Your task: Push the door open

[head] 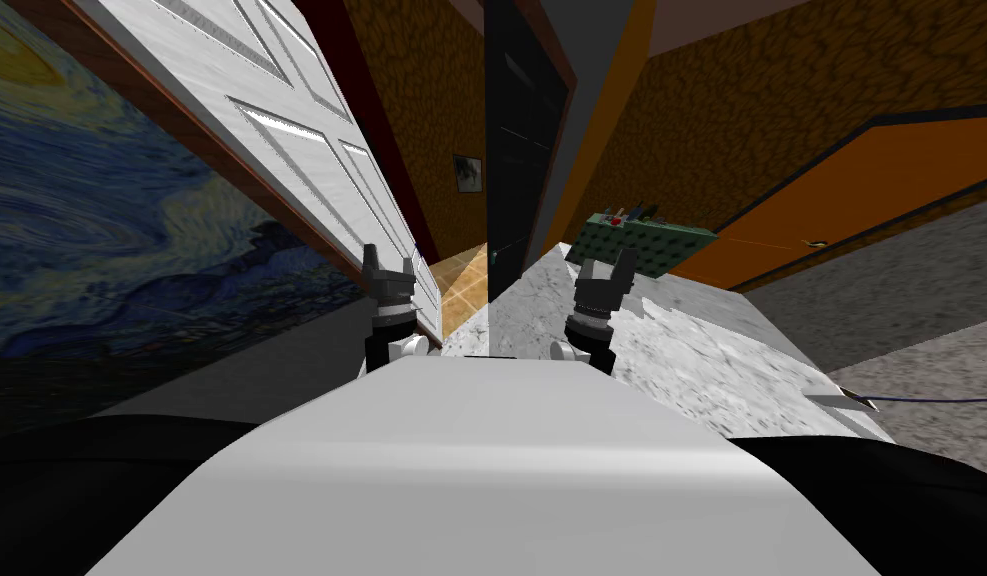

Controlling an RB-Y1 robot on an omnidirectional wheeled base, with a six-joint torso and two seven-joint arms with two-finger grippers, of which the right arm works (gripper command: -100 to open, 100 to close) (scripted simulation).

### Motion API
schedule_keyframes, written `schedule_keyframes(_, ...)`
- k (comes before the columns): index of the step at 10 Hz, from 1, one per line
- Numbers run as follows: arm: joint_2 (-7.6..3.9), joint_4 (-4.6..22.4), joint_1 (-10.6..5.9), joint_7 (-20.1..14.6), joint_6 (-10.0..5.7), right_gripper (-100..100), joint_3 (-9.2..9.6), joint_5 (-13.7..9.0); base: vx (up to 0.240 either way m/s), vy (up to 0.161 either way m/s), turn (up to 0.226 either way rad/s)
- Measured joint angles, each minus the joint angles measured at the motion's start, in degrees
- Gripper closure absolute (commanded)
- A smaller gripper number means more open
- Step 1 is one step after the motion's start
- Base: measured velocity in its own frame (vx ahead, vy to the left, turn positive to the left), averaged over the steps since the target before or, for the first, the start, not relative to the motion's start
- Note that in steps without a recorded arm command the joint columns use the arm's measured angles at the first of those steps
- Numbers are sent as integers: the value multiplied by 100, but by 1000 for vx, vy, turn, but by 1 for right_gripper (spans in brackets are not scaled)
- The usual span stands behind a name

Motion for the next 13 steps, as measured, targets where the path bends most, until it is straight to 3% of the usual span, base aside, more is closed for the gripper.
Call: schedule_keyframes(13, -374, 1614, -561, -212, -194, -100, 103, 163, 107, -46, 76)
